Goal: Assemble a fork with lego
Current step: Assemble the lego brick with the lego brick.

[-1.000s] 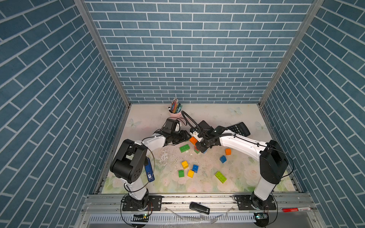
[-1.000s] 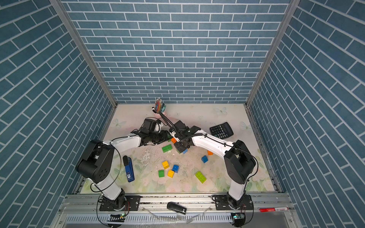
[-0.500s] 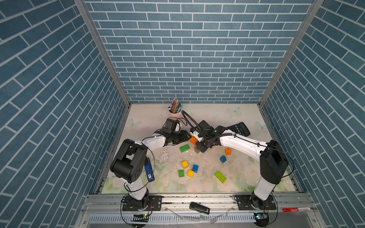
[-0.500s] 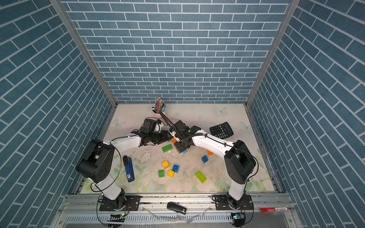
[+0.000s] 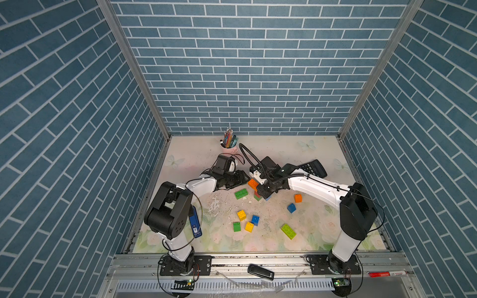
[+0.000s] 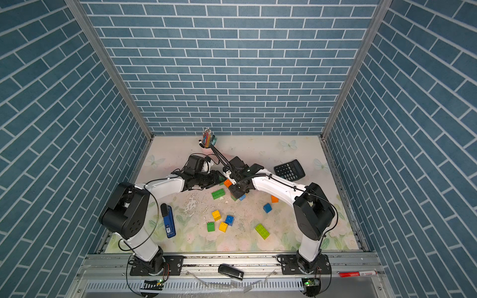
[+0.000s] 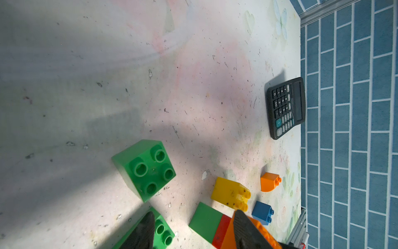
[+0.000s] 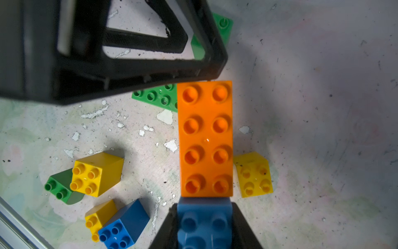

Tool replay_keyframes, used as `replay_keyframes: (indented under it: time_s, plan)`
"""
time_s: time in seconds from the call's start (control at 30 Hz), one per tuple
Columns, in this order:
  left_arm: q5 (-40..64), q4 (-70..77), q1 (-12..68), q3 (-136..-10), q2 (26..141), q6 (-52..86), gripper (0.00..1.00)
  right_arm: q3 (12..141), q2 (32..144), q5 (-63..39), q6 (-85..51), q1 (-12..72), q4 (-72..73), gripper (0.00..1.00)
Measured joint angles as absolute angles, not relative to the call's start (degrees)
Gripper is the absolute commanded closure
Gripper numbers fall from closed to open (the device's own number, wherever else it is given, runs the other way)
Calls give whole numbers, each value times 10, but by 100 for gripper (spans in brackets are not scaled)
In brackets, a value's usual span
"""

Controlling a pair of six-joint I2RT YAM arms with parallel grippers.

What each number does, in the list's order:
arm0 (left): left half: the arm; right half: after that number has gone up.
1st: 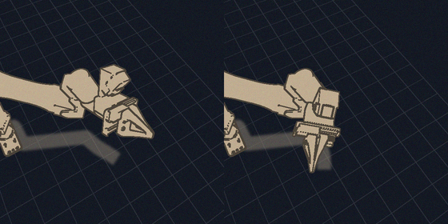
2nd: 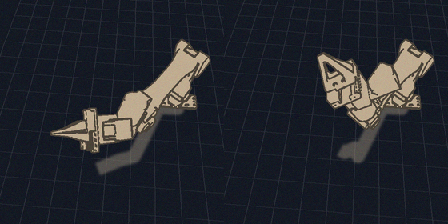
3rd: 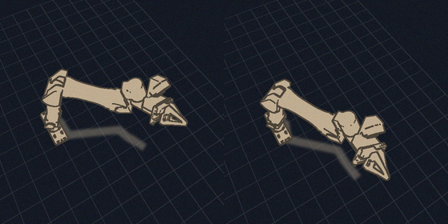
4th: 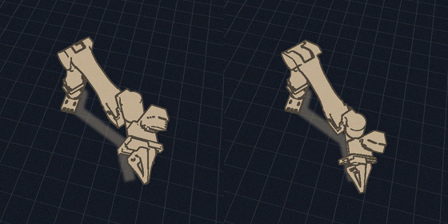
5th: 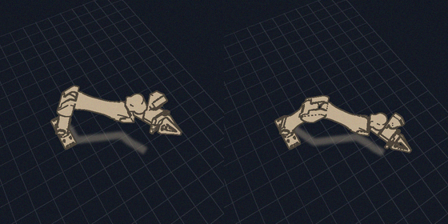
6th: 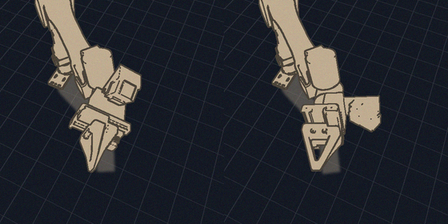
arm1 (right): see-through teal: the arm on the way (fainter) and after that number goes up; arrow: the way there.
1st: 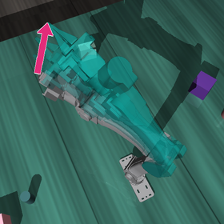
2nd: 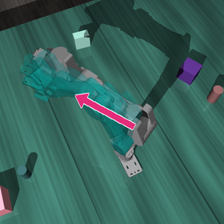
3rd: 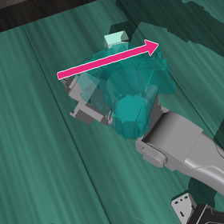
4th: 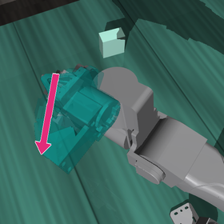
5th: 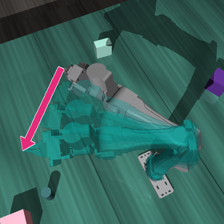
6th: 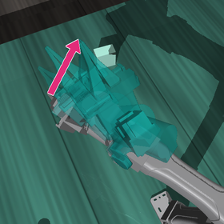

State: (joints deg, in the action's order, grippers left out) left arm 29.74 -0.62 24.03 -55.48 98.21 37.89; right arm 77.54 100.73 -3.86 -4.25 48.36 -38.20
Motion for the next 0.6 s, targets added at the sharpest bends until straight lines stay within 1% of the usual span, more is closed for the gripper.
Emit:
replay_keyframes:
  time_s: [0.6]
  plan:
    - [298,-6,243,-556,990,379,40,787,1014,-55,-39,480,-401,91]
